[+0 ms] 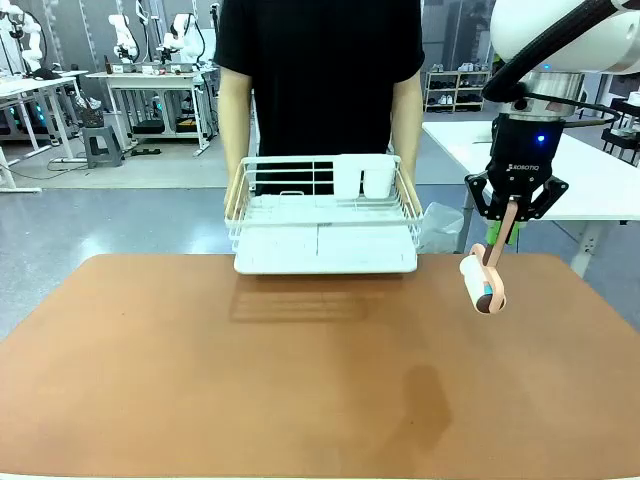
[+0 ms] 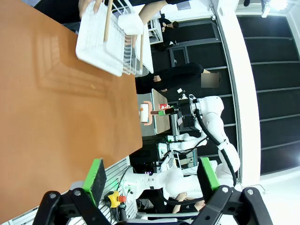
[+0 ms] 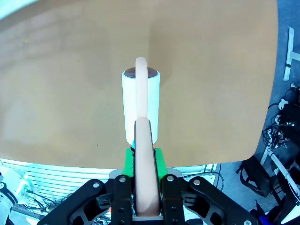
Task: Clean the table.
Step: Place the Lint Roller down when the Dish drying rack is positioned in the middle of the table.
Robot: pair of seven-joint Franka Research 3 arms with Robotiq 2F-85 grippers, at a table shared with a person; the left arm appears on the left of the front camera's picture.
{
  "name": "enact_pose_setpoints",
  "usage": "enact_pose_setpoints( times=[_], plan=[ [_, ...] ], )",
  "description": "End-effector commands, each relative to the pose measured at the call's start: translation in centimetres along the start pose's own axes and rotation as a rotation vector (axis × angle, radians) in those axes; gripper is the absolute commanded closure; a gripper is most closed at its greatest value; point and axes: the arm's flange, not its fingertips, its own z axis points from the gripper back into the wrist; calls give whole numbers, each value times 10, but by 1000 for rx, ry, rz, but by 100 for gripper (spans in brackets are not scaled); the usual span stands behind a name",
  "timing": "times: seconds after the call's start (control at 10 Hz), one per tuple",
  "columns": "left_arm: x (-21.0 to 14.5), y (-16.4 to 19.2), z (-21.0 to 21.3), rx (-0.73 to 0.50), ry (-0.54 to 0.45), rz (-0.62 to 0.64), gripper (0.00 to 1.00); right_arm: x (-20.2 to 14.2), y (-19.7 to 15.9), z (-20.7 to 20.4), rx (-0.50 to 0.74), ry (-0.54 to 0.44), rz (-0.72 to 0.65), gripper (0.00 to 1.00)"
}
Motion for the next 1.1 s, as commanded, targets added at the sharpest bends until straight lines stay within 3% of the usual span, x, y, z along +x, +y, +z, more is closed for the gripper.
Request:
enact_pose_setpoints(
  times=[0.0, 1.0],
  plan=[
    [-1, 0, 4, -15, 2, -23, 0, -2, 1, 3, -2, -11, -4, 79],
    [-1, 0, 4, -15, 2, -23, 0, -2, 1, 3, -2, -11, -4, 79]
  ],
)
